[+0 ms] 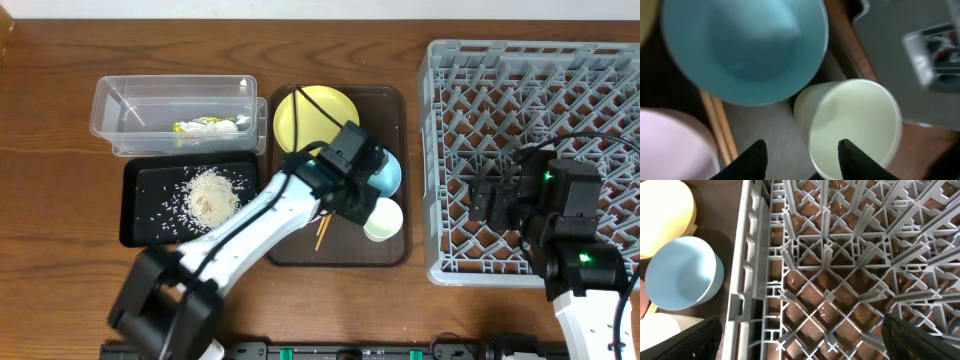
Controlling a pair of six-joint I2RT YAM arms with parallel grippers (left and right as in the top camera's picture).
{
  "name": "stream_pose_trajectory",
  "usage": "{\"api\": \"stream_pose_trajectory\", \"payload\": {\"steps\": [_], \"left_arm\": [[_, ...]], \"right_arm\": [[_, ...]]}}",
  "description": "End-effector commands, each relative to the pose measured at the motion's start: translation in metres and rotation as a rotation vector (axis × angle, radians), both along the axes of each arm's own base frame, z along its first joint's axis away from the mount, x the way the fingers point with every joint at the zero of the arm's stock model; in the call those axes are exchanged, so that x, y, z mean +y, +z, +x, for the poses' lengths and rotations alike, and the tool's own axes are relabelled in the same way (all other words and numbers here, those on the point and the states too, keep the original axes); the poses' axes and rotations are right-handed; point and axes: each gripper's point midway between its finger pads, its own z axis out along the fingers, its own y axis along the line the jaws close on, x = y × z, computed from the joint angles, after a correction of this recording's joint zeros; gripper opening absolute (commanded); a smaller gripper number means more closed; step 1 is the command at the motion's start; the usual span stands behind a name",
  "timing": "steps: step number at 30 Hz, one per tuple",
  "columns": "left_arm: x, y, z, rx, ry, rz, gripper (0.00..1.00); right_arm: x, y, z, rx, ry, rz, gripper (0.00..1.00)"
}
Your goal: Sort waste into correct bins and load items into the dishwasher rack
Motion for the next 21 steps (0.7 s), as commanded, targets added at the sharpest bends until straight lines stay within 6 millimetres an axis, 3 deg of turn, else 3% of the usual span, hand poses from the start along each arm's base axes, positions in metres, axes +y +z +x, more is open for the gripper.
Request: {"api": "stream_pose_trajectory", "payload": {"steps": [1,4,7,11,17,21], "left_arm": [[0.002,-0.027,-0.008,0.064,-0.003,0.044,0.41],[0.003,-0.038,-0.010,0.090,0.000,0.063,0.30],[0.003,-0.037,-0.011,0.091,-0.001,0.061,0.08],[0.004,-0.030,-0.008,0.081,0.006,0.052,0.06],[0.017,0.018,0.005,0.056,0.060,-0.065,0.06],[0.032,0.064,0.033,0.031,0.152,-0.272,0.06]], "right_arm": [[0.004,0.008,0.002,-0.017,0.008,0.005,0.99],[0.004,0.008,0.001,-0.014,0.008,0.005,0.99],[0.004,0.007,0.001,-0.013,0.008,0.005,0.99],[0.004,0.008,0.001,-0.014,0.008,0.005,0.99],[0.004,0.017,0.011,-0.069,0.008,0.003,0.99],[0.021,0.030,0.020,-0.133,0.079,0.070,0.99]]}}
